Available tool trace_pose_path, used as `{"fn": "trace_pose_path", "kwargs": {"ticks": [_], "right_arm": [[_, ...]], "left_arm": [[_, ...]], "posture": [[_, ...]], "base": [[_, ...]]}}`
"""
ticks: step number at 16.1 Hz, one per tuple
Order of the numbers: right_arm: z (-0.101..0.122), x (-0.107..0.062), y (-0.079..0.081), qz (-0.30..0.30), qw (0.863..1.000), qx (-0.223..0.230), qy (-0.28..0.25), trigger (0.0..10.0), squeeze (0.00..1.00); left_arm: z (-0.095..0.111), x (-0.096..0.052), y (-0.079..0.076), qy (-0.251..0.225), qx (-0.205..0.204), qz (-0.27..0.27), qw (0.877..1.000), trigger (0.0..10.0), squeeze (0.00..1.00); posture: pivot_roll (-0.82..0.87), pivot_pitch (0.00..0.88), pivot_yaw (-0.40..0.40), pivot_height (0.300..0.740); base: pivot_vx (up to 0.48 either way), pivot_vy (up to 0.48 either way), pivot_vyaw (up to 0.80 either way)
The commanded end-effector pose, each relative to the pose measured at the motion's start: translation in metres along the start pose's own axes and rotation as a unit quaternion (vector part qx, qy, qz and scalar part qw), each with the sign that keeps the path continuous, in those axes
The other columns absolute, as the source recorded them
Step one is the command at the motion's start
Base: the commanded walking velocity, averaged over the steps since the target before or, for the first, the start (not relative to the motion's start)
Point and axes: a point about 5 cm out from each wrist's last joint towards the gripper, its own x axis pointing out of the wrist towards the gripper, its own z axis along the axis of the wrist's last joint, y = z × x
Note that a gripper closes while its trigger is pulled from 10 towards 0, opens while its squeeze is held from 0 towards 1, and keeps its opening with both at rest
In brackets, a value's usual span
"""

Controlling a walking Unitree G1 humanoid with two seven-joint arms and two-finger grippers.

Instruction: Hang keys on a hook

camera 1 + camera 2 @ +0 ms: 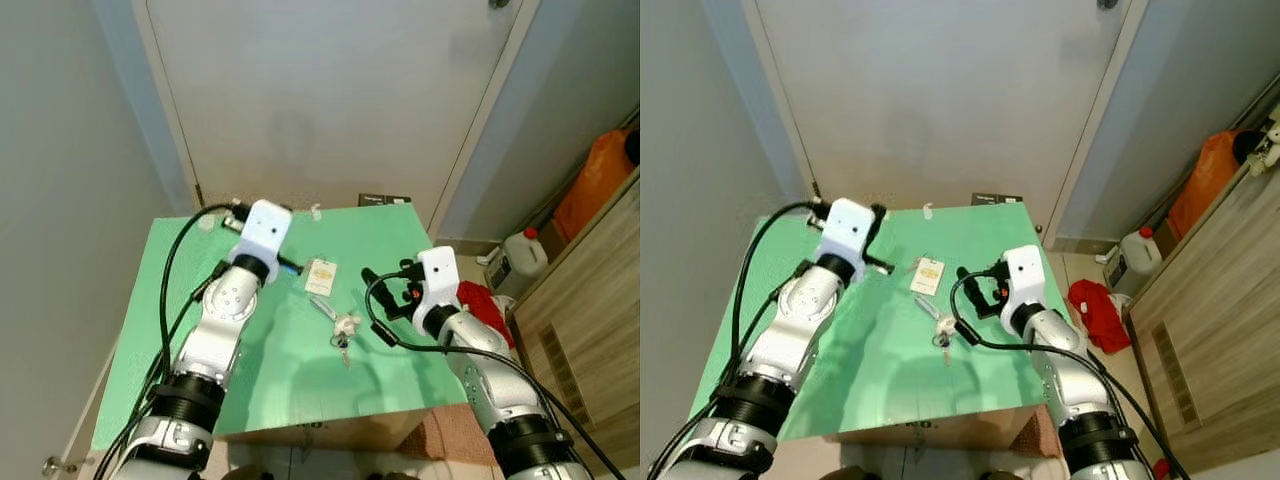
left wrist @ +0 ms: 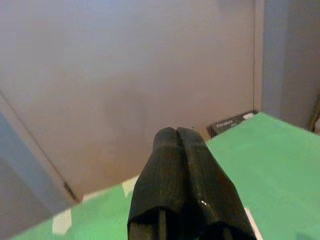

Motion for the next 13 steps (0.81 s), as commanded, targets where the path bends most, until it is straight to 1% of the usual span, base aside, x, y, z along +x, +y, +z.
{"fn": "trace_pose_path", "kwargs": {"ticks": [1, 2, 3, 4, 5, 6, 7, 8, 9, 10, 11, 13], "right_arm": [[-0.002, -0.002, -0.003, 0.0, 1.0, -0.002, 0.0, 10.0, 0.0], [-0.002, -0.002, -0.003, 0.0, 1.0, -0.002, 0.0, 10.0, 0.0], [-0.003, -0.005, -0.004, 0.0, 1.0, -0.004, 0.002, 10.0, 0.0], [-0.005, -0.009, -0.005, -0.001, 1.0, -0.008, 0.005, 10.0, 0.0], [-0.005, -0.013, -0.006, -0.002, 1.0, -0.009, 0.004, 10.0, 0.0], [-0.005, -0.015, -0.007, -0.003, 1.0, -0.009, 0.004, 10.0, 0.0], [-0.007, -0.022, -0.008, -0.005, 1.0, -0.009, 0.006, 10.0, 0.0], [-0.009, -0.029, -0.01, -0.006, 1.0, -0.01, 0.012, 10.0, 0.0], [-0.012, -0.036, -0.011, -0.009, 1.0, -0.012, 0.018, 10.0, 0.0], [-0.014, -0.046, -0.014, -0.015, 1.0, -0.014, 0.023, 10.0, 0.0], [-0.015, -0.049, -0.014, -0.017, 0.999, -0.013, 0.024, 10.0, 0.0], [-0.019, -0.063, -0.013, -0.024, 0.999, -0.014, 0.032, 10.0, 0.0]], "left_arm": [[-0.014, 0.001, 0.004, 0.038, -0.026, 0.012, 0.999, 10.0, 0.0], [-0.019, 0.001, 0.004, 0.05, -0.032, 0.008, 0.998, 10.0, 0.0], [-0.024, 0.004, 0.0, 0.063, -0.037, -0.01, 0.997, 10.0, 0.0], [-0.031, 0.009, -0.004, 0.085, -0.03, -0.035, 0.995, 10.0, 0.0], [-0.033, 0.011, -0.007, 0.095, -0.026, -0.05, 0.994, 10.0, 0.0], [-0.034, 0.012, -0.007, 0.096, -0.02, -0.055, 0.994, 10.0, 0.0], [-0.036, 0.013, -0.007, 0.104, -0.021, -0.057, 0.993, 10.0, 0.0], [-0.039, 0.014, -0.006, 0.11, -0.036, -0.05, 0.992, 10.0, 0.0], [-0.042, 0.014, -0.005, 0.117, -0.042, -0.041, 0.991, 10.0, 0.36], [-0.042, 0.017, -0.007, 0.122, -0.049, -0.048, 0.99, 10.0, 1.0], [-0.042, 0.018, -0.009, 0.123, -0.052, -0.053, 0.99, 10.0, 1.0], [-0.04, 0.021, -0.02, 0.128, -0.05, -0.09, 0.986, 10.0, 1.0]], "posture": [[0.01, 0.0, -0.023, 0.74], [0.01, 0.0, -0.023, 0.74], [-0.01, 0.0, -0.03, 0.74], [-0.02, 0.0, -0.029, 0.74], [-0.03, 0.0, -0.029, 0.74], [-0.04, 0.0, -0.03, 0.74], [-0.07, 0.0, -0.031, 0.74], [-0.09, 0.0, -0.028, 0.74], [-0.12, 0.0, -0.026, 0.74], [-0.13, 0.0, -0.024, 0.74], [-0.15, 0.005, -0.021, 0.74], [-0.18, 0.022, -0.008, 0.74]], "base": [[0.0, 0.0, 0.0], [0.0, 0.0, 0.0], [0.0, 0.0, 0.0], [0.0, 0.0, 0.0], [0.0, 0.0, 0.0], [0.0, 0.0, 0.0], [0.0, 0.0, 0.0], [0.0, 0.0, 0.0], [0.0, 0.0, 0.0], [0.0, 0.0, 0.0], [0.0, 0.0, 0.0], [0.0, 0.0, 0.0]]}}
